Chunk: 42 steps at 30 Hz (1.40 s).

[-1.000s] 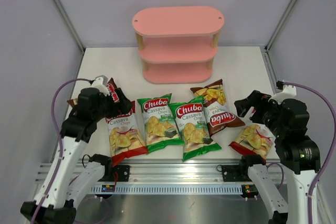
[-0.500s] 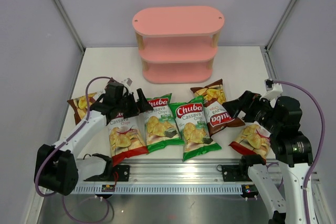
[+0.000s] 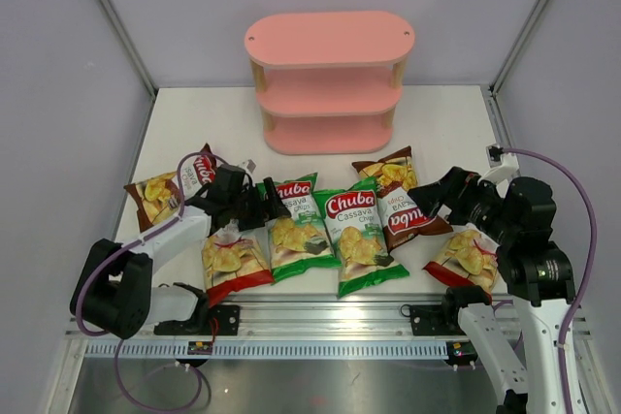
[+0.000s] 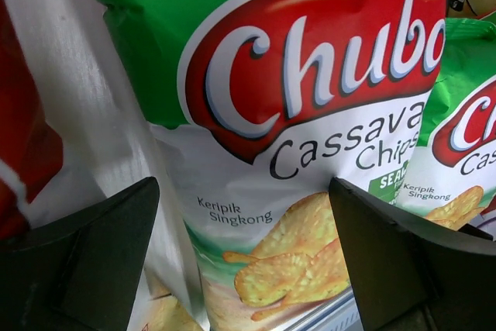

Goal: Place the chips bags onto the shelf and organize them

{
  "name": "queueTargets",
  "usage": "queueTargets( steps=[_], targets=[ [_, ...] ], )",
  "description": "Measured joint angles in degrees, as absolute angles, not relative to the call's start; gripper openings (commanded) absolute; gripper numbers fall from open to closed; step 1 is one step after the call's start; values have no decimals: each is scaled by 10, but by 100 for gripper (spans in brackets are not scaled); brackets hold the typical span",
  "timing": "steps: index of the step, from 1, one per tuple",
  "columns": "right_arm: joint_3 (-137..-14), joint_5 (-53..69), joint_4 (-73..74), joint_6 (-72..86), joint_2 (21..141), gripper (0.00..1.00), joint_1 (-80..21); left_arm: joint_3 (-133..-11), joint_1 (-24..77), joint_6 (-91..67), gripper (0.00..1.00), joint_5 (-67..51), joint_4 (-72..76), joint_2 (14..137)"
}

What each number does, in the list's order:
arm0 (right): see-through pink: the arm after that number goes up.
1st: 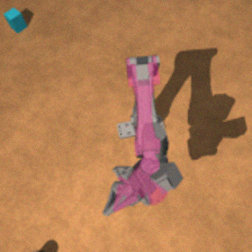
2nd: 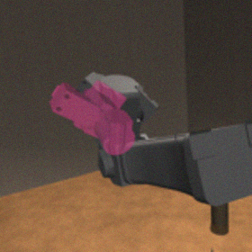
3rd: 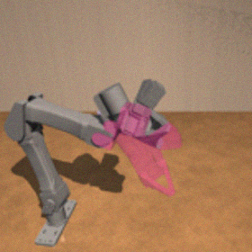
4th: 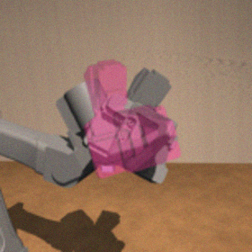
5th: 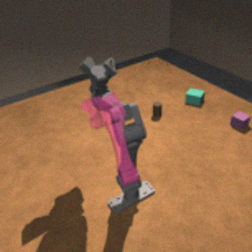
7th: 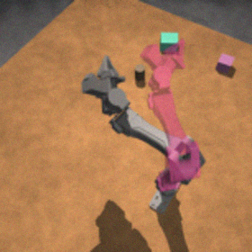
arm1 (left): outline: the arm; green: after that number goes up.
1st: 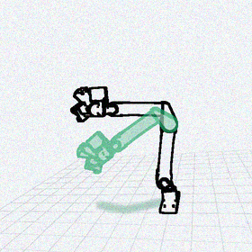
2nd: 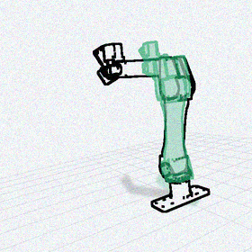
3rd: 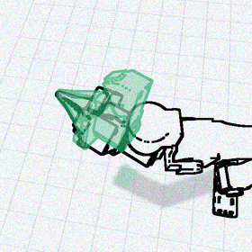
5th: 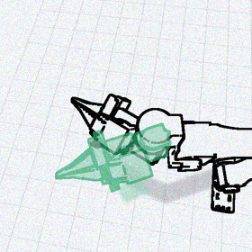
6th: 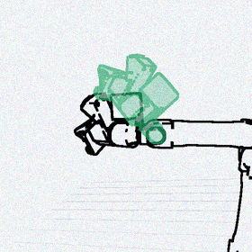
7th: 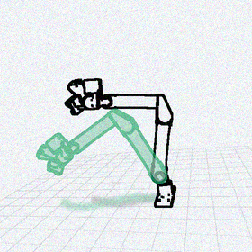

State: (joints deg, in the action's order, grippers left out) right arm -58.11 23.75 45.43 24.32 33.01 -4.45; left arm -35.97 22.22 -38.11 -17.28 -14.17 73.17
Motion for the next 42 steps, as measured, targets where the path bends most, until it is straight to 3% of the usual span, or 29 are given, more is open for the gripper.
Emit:
queueTargets(
  steps=[7, 11, 14, 25, 35, 42],
  targets=[
    [-561, 264, 429, 263, 332, 99, -44, -320, 223, -413, 83, -194, -55, 737],
    [-553, 276, 414, 274, 338, 99, -44, -304, 223, -433, 69, -208, -2, 747],
    [-550, 282, 413, 279, 340, 100, -44, -297, 224, -448, 48, -212, 29, 748],
    [-526, 295, 383, 294, 340, 99, -44, -285, 228, -469, 22, -177, 36, 683],
    [-452, 361, 306, 338, 372, 99, -44, -285, 228, -482, 14, -153, -6, 622],
    [-408, 403, 251, 364, 403, 99, -44, -289, 228, -494, 0, -143, -20, 597]
  ],
)
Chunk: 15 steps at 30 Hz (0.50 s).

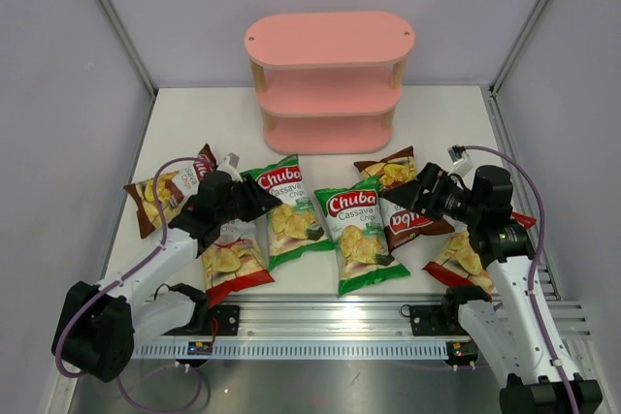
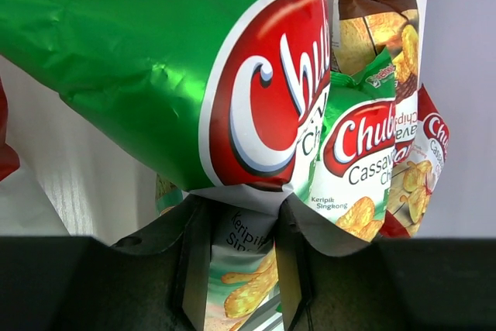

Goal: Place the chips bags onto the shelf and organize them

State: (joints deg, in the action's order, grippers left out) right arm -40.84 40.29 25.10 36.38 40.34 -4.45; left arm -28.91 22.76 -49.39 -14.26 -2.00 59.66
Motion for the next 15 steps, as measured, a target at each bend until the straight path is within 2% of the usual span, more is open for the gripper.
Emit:
queueTargets(
  steps=[15],
  targets=[
    [-357, 456, 150, 401, 454, 100, -67, -290, 228, -552, 0, -149, -14, 539]
  ],
)
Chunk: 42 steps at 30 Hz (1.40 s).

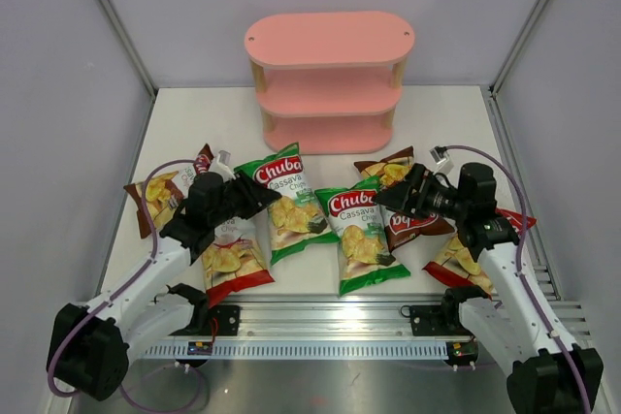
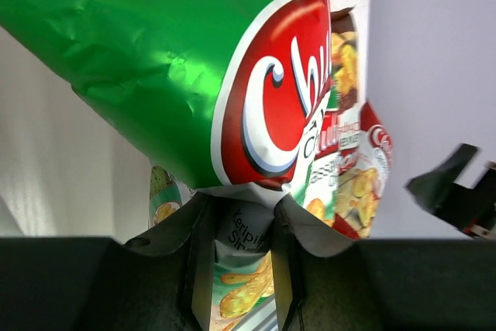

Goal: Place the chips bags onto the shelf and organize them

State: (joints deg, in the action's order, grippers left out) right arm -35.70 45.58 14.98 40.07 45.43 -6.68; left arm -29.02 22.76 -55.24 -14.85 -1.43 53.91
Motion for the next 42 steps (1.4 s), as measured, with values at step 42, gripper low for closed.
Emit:
queueTargets(
  steps=[42],
  targets=[
    [-317, 339, -326, 512, 641, 68, -354, -327, 261, -727, 1, -163, 98, 440]
  ],
)
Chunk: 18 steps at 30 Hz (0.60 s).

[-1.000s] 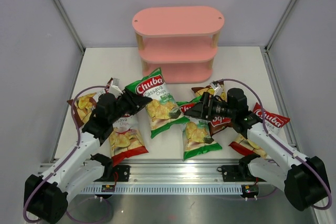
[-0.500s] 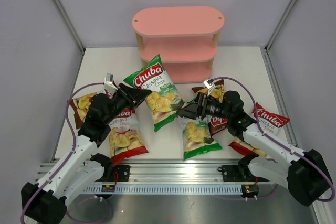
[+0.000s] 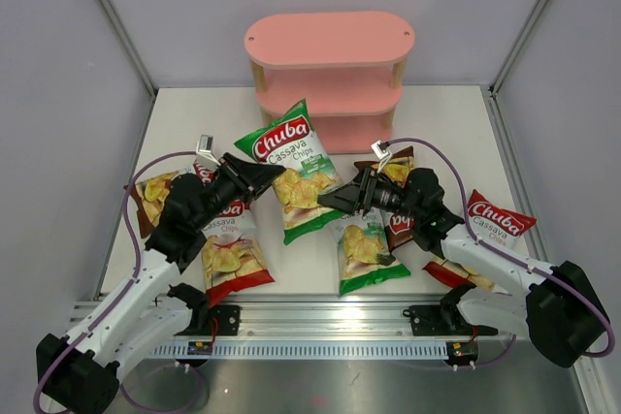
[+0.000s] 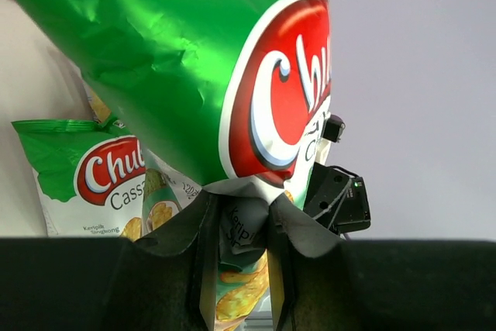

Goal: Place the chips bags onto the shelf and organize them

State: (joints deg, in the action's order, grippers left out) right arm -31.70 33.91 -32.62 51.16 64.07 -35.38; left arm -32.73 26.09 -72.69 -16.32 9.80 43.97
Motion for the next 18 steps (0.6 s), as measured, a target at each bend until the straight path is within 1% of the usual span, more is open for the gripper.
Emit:
queueTargets(
  steps=[1, 2, 3, 6, 7, 8, 9, 11, 13, 14, 18],
  targets=[
    [-317, 339, -330, 514, 642, 61, -355, -330, 261, -726, 4, -164, 97, 440],
    [-317, 339, -333, 514, 642, 49, -355, -334, 262, -723, 6, -165, 95, 442],
    [-318, 339, -336, 514, 642, 44, -356, -340, 262, -719, 8, -165, 90, 444],
    [-321, 341, -347, 519, 641, 33, -356, -369, 263, -695, 19, -165, 59, 450],
    [-323, 341, -349, 519, 640, 30, -356, -377, 264, -687, 24, -165, 51, 450],
    [-324, 342, -349, 519, 638, 28, -356, -388, 264, -677, 39, -164, 37, 450],
    [-325, 342, -349, 520, 636, 25, -356, -398, 265, -665, 46, -162, 24, 450],
    [-326, 341, -345, 519, 631, 23, -357, -422, 267, -641, 56, -152, -14, 450],
    [-330, 339, -334, 519, 625, 22, -357, -449, 266, -617, 62, -138, -59, 452],
    [-333, 336, -326, 517, 622, 22, -357, -463, 264, -605, 68, -129, -82, 452],
    [-346, 319, -283, 506, 607, 20, -357, -496, 239, -561, 78, -89, -152, 447]
  ],
)
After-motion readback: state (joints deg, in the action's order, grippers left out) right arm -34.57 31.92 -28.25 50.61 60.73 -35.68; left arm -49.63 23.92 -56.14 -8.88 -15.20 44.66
